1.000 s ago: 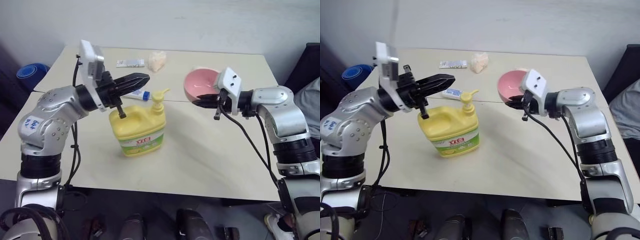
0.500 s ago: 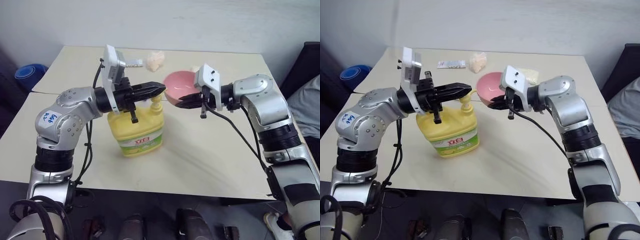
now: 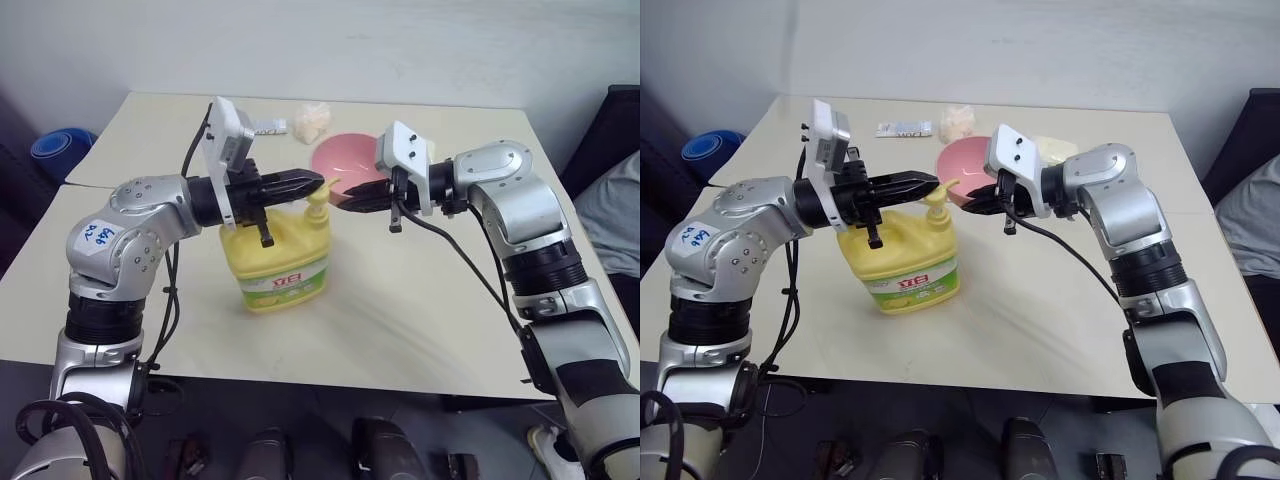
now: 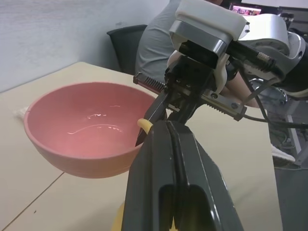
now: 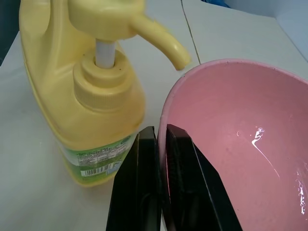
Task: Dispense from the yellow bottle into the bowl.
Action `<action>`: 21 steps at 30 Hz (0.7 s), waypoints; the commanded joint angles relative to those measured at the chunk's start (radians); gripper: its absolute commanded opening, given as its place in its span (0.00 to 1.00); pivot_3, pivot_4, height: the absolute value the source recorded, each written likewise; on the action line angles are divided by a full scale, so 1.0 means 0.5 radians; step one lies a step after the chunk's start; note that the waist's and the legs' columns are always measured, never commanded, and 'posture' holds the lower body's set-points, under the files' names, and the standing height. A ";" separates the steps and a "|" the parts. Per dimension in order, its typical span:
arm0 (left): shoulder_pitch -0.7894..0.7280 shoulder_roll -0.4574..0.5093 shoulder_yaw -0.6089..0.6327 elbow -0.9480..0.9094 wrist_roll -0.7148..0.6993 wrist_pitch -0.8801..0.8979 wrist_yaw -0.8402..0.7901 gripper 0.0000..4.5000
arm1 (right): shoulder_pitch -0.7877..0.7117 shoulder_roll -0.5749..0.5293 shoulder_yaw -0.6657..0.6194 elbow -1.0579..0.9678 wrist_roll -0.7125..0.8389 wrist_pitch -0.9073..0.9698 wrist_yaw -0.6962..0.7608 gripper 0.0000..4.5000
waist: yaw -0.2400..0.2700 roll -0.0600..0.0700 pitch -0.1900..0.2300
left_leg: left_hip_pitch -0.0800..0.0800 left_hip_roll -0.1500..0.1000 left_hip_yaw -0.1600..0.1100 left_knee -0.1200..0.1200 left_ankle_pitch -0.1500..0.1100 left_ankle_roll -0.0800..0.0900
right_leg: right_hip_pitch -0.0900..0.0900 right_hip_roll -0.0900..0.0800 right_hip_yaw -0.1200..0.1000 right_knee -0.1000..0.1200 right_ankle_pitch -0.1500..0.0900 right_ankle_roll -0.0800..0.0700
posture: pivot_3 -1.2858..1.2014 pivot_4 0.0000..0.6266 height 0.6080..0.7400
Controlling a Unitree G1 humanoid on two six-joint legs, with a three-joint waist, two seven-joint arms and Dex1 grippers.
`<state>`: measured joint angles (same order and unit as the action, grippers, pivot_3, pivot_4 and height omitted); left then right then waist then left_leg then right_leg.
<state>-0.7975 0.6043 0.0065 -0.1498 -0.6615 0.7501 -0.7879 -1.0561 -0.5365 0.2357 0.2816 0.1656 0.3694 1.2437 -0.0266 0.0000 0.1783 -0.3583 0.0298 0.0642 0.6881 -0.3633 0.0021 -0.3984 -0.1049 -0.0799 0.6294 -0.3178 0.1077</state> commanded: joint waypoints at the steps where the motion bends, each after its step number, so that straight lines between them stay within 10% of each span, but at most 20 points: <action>1: 0.040 -0.010 -0.126 0.010 0.093 0.035 -0.024 0.01 | -0.061 -0.003 -0.028 -0.079 0.011 -0.015 0.011 0.00 | 0.001 0.000 0.000 | 0.000 0.000 0.000 0.001 0.000 0.000 | 0.000 0.000 0.000 0.000 0.000 0.000 | 0.52 0.24 1.00; 21: -0.092 0.058 -0.060 -0.013 0.054 0.207 -0.088 0.01 | 0.016 -0.093 -0.047 -0.227 0.028 0.072 0.061 0.00 | 0.002 0.000 0.000 | 0.001 0.000 -0.003 0.005 0.000 0.000 | 0.004 -0.001 0.000 0.001 0.001 0.001 | 0.52 0.24 1.00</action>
<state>-0.8446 0.6199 -0.0113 -0.1493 -0.6265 0.8112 -0.8213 -1.0432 -0.5700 0.2356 0.2090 0.1642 0.4047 1.2736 -0.0258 -0.0001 0.1783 -0.3580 0.0297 0.0629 0.6904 -0.3633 0.0021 -0.3964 -0.1052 -0.0801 0.6297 -0.3175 0.1083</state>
